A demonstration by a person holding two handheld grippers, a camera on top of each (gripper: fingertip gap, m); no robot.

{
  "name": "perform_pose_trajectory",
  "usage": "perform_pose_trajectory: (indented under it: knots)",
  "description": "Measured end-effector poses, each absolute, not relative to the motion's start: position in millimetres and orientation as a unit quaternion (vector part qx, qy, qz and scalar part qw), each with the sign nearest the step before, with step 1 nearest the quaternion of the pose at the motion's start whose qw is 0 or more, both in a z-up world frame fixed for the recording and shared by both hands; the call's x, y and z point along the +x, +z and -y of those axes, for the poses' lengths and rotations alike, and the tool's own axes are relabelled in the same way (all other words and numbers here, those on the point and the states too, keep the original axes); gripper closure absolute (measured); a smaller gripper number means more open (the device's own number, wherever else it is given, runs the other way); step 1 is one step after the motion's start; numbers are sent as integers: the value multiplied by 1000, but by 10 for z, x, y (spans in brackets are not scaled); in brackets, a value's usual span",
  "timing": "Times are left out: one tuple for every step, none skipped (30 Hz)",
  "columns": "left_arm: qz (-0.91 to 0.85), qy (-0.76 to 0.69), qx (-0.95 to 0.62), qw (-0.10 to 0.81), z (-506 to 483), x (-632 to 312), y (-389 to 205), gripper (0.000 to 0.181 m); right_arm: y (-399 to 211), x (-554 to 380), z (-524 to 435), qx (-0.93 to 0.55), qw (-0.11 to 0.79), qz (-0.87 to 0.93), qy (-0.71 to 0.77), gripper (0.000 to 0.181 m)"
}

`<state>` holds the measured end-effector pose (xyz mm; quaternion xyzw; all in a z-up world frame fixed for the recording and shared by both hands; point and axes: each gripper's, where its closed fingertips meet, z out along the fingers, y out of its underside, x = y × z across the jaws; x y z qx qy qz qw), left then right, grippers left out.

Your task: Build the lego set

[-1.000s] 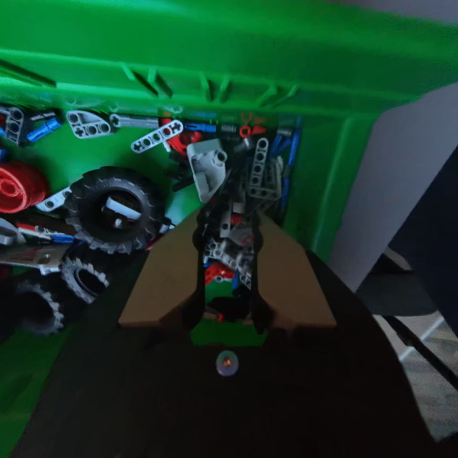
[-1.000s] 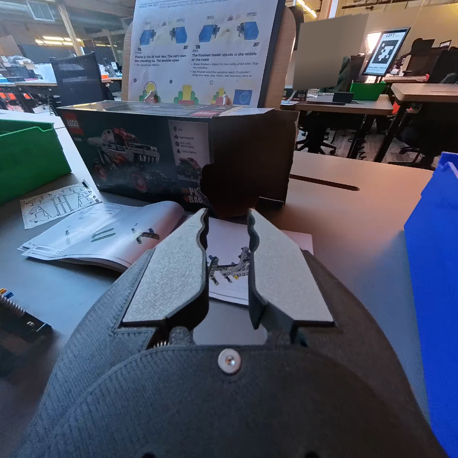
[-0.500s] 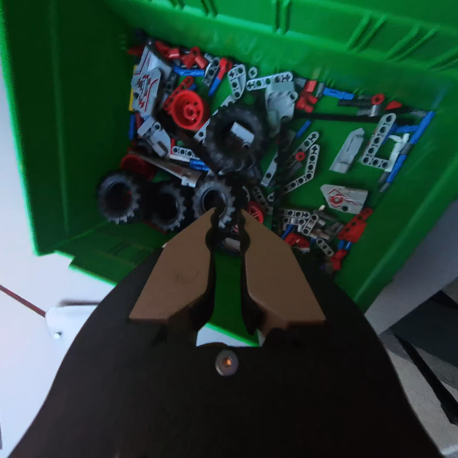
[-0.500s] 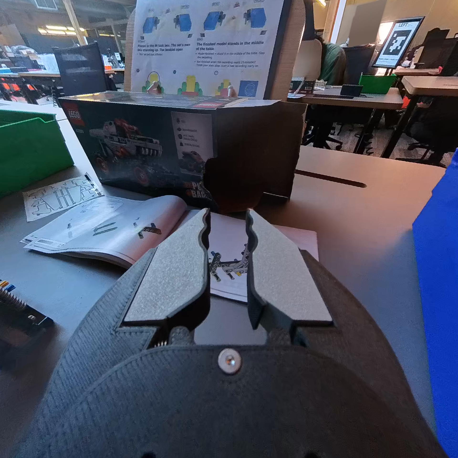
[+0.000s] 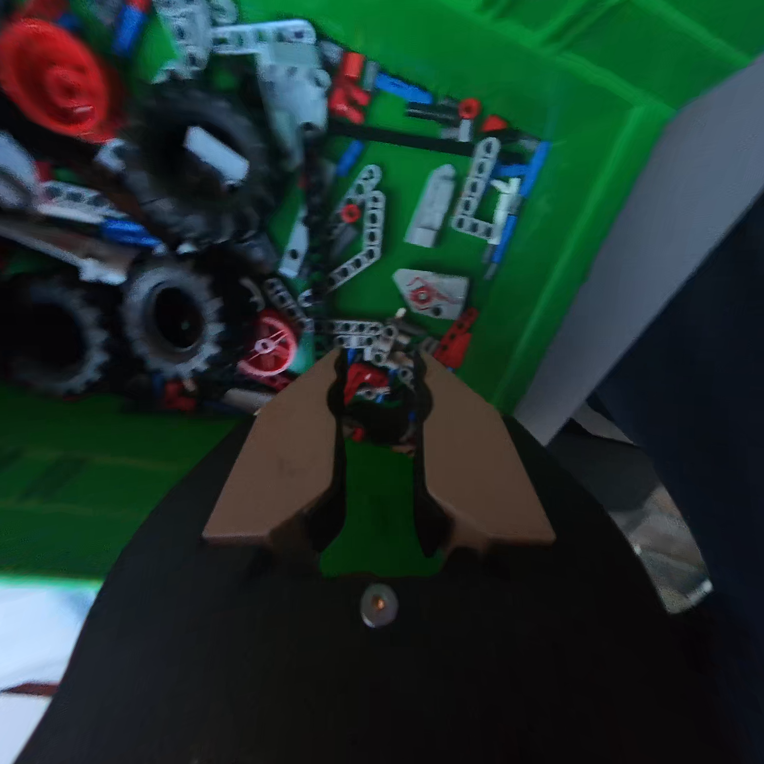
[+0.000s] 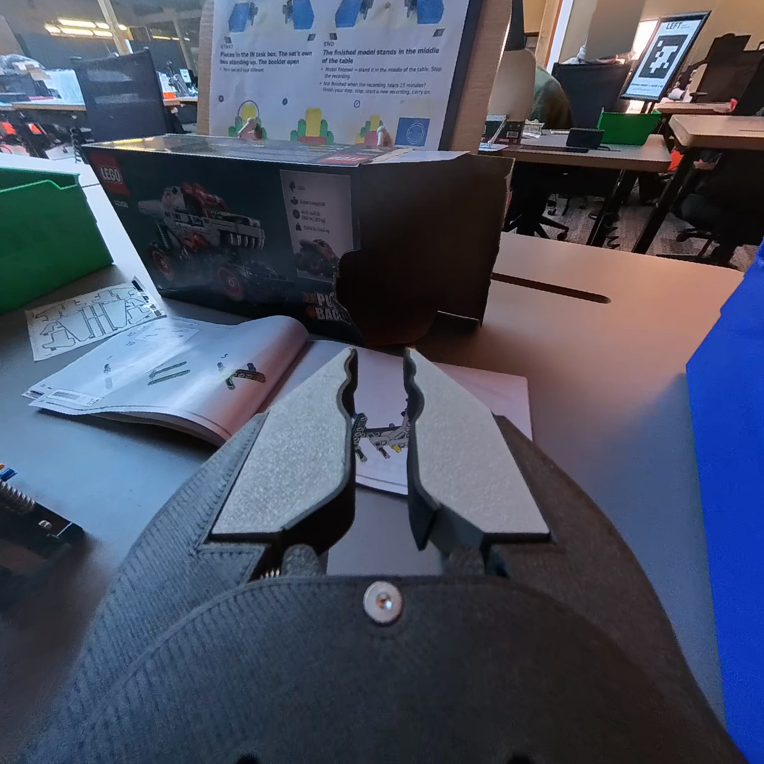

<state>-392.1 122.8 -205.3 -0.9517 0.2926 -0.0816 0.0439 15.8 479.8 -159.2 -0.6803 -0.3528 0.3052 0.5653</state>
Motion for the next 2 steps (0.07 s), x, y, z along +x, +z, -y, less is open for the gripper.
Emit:
perform_pose_trajectory:
  knots:
    - [-307, -103, -946, 29, -1179, -3829, -2085, 146, -1599, 155, -4798, -681, 564, 354, 305, 163]
    - [-321, -126, -939, 15, -1128, -3737, -2118, 144, -1610, 150, -4801, -682, 561, 355, 305, 163]
